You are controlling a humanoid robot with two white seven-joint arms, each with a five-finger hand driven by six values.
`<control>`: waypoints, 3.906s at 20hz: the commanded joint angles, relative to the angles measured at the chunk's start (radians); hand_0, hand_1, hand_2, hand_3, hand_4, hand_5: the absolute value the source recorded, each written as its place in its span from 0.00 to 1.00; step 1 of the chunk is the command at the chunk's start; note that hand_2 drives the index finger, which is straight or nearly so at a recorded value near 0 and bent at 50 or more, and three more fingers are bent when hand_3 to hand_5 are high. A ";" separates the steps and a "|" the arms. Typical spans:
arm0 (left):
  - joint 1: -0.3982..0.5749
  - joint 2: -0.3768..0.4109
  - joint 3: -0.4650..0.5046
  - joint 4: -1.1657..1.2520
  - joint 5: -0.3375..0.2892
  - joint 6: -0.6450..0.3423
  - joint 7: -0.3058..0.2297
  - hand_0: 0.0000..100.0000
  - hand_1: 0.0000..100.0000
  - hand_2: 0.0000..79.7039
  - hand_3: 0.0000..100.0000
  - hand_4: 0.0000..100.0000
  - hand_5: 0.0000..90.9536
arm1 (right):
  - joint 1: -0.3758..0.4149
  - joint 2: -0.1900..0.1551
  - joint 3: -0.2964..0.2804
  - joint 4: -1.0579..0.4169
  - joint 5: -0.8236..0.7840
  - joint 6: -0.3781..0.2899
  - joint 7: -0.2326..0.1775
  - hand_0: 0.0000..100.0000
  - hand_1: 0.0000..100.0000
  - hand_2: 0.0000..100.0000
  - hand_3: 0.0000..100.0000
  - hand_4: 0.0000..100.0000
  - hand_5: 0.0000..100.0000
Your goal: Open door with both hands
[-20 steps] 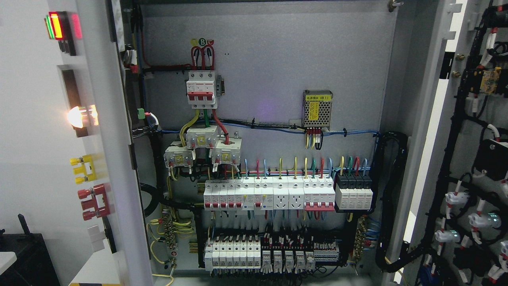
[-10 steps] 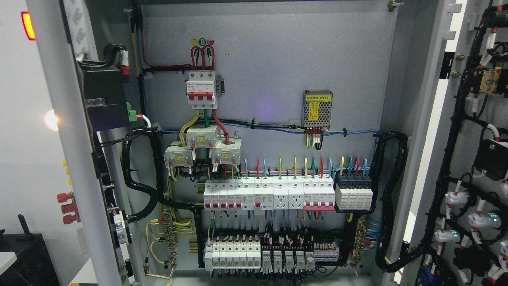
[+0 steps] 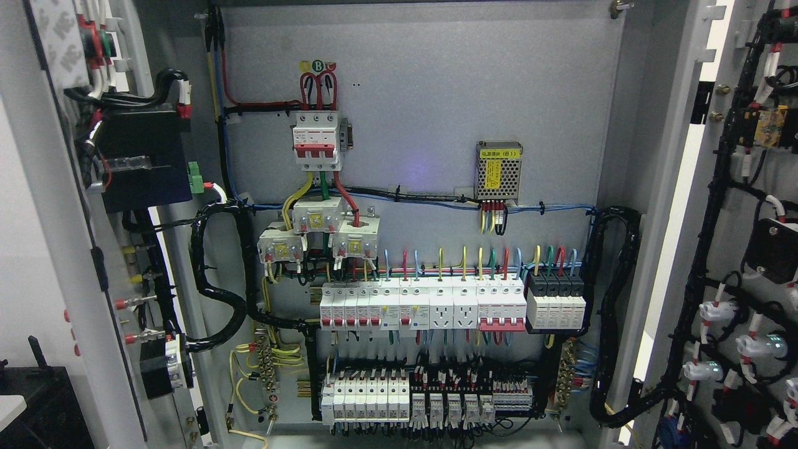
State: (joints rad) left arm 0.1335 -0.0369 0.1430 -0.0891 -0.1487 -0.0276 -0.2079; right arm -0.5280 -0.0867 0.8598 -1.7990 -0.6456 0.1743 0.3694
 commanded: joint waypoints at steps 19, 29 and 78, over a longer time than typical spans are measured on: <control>0.000 0.000 -0.003 0.000 -0.005 0.000 -0.001 0.00 0.00 0.00 0.00 0.03 0.00 | 0.009 0.031 -0.030 0.087 0.021 0.005 -0.012 0.00 0.00 0.00 0.00 0.00 0.00; 0.014 -0.001 -0.095 -0.061 -0.003 -0.002 -0.001 0.00 0.00 0.00 0.00 0.03 0.00 | 0.088 0.002 -0.175 0.133 0.081 -0.078 -0.122 0.00 0.00 0.00 0.00 0.00 0.00; 0.629 0.548 -0.330 -1.775 0.446 -0.506 -0.045 0.00 0.00 0.00 0.00 0.03 0.00 | 0.956 -0.328 -0.637 -0.080 0.216 -0.917 -0.201 0.00 0.00 0.00 0.00 0.00 0.00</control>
State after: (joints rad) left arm 0.7679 0.4461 -0.2292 -1.7073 0.2639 -0.5215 -0.2541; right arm 0.3779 -0.3851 0.3322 -1.8254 -0.4302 -0.7142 0.1697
